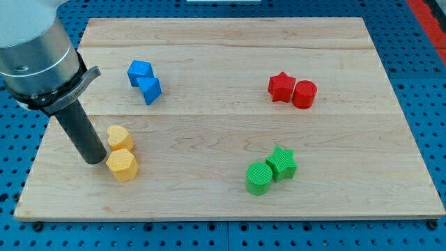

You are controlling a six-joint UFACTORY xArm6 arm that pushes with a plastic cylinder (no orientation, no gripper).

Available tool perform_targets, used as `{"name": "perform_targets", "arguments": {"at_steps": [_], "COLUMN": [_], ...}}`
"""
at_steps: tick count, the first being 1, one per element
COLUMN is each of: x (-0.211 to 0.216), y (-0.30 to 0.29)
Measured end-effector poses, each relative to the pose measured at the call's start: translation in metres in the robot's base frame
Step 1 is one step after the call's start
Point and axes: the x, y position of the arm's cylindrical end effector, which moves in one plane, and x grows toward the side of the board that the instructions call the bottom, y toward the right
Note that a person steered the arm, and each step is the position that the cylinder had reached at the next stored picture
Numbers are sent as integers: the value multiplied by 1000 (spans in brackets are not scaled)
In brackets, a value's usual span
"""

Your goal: Nudge the yellow hexagon right a bit

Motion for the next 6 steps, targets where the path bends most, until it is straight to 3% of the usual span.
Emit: {"name": "perform_targets", "arguments": {"at_steps": [4, 6], "x": [0, 40], "y": [1, 26]}}
